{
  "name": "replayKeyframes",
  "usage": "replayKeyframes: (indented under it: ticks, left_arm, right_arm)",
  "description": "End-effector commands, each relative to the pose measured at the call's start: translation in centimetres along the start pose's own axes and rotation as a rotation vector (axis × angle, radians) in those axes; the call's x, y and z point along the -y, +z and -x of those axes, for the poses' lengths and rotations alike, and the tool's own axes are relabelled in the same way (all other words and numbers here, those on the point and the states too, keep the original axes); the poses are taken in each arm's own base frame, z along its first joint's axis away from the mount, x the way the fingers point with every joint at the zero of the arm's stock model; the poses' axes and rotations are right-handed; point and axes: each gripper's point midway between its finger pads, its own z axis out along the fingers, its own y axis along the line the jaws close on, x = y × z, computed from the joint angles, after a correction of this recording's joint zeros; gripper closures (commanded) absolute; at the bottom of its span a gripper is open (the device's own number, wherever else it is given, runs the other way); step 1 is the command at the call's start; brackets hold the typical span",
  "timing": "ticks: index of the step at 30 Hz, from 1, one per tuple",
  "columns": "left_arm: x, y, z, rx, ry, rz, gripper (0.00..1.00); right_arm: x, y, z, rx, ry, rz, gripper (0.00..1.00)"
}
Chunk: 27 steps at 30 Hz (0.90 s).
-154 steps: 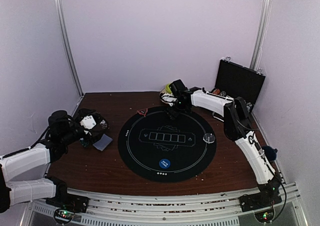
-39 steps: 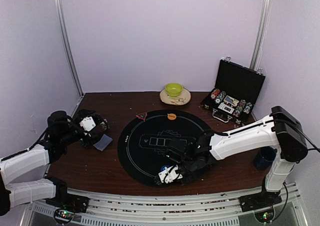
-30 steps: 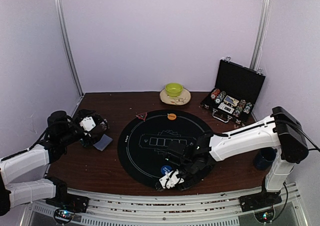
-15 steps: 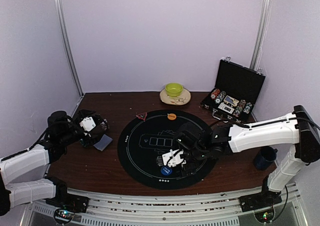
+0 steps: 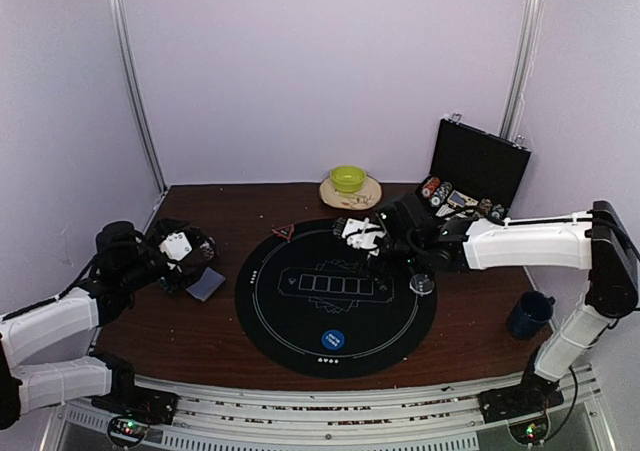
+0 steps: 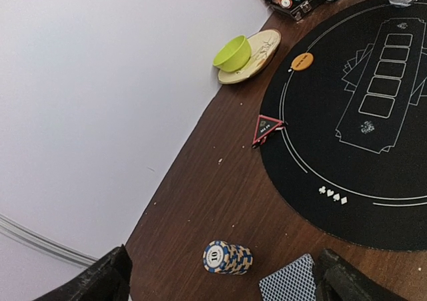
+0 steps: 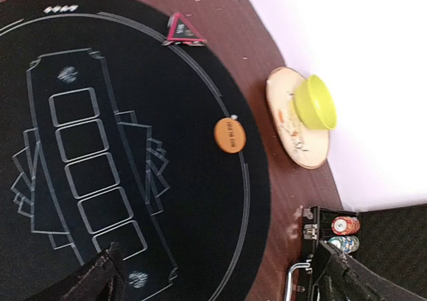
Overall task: Distribute texas hold em gaming equipment
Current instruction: Pick up the pile of poker chips from the pile of poker chips.
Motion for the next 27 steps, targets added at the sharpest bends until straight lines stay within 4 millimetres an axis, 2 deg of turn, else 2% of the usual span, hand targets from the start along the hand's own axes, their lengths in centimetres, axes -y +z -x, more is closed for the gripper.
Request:
replayKeyframes:
  ticks: [1,3,7,16,19,23,27]
  left_arm:
    - [-1.7,0.2,0.6,0.003,0.005,0.051,0.02]
    - [-1.7,0.4,0.9,0.009,0.011,0.035,0.02]
    - [-2.3,1.4,2.3,0.031,-0.008,-0.028,0.02]
    - [-5.4,4.3,2.0,-0.050,-0.060,0.013,0.02]
    - [-6.2,5.7,1.4,-0.106,-0.108,-0.002,0.02]
    - [-6.7,6.9,-0.4,-0.225,-0.167,-0.011,0.02]
    - [-5.3,7.6,-2.6,-0.359,-0.223,-0.098,0.02]
  right_arm:
    - [6.1,0.0,1.5,0.065,0.138,-0.124,0.00]
    - [6.8,0.7,1.6,0.065,0.145,-0.129,0.00]
    - [6.9,2.4,1.7,0.012,0.157,-0.113,0.00]
    - [10.5,4.1,0.0,-0.071,0.293,-0.247,0.00]
    - [11.4,4.2,-0.6,-0.087,0.318,-0.265,0.00]
    - [11.6,4.1,-1.1,-0.084,0.325,-0.290,0.00]
    - [11.5,4.1,-1.6,-0.091,0.331,-0.306,0.00]
